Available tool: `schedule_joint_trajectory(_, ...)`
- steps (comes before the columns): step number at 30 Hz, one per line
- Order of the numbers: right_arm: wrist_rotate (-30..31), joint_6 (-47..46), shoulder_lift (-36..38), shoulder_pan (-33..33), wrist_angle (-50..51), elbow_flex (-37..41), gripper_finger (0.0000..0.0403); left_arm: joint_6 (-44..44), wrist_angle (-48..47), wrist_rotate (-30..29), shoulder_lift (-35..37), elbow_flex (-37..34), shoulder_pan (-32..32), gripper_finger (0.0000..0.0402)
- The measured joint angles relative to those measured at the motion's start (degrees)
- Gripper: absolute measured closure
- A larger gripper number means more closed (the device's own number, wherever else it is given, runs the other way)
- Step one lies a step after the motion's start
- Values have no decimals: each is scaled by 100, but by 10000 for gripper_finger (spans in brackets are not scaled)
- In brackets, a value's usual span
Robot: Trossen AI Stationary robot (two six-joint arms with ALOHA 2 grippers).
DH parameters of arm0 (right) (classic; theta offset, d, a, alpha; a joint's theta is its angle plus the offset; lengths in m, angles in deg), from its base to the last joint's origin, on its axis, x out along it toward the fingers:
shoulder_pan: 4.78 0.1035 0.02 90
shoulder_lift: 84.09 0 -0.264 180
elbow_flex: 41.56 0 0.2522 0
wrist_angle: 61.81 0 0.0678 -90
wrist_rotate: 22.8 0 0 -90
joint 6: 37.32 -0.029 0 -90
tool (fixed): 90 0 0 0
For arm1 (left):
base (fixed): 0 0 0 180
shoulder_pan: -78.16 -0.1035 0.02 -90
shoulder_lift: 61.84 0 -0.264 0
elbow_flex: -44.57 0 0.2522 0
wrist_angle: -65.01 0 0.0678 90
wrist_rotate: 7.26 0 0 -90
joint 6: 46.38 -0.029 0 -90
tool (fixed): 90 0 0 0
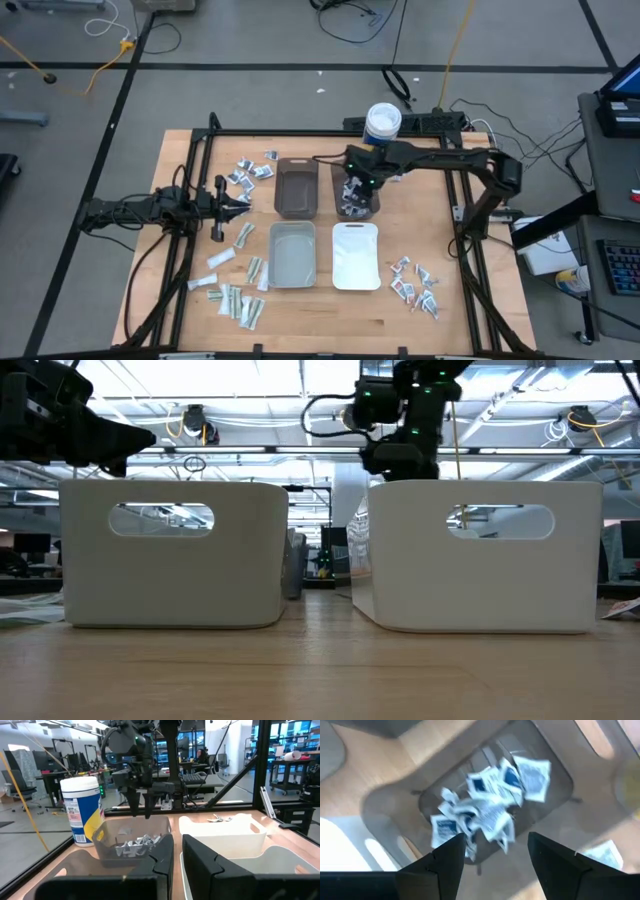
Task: Pick & Place First Aid Supplies
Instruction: Adjust the right black bin on the table
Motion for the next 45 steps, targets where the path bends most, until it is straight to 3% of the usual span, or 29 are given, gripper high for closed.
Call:
schedule_joint_trajectory(6,107,41,619,-133,-210,894,194,0,-2,0,-1,-1,1,355)
schedule_joint_trajectory(16,330,843,1434,-1102,-676,2102,195,0,0,0,1,1,-1,355)
schedule_joint_trajectory(26,26,1660,1681,-1226,-979,1966,195,0,0,0,1,0,-1,355)
schedule_joint_trajectory(32,1096,1251,2049,-1500,-530,1796,195,0,0,0,0,0,1,355)
schedule_joint_trajectory(34,1130,1079,2076,-1673,-20,1799,195,0,0,0,-1,-1,-1,355)
schedule_joint_trajectory(38,960,829,2061,-1874,339,2019,195,0,-2,0,0,1,1,355)
schedule_joint_trajectory(45,85,707,1831,-1674,-55,2600,195,0,0,0,1,-1,-1,355)
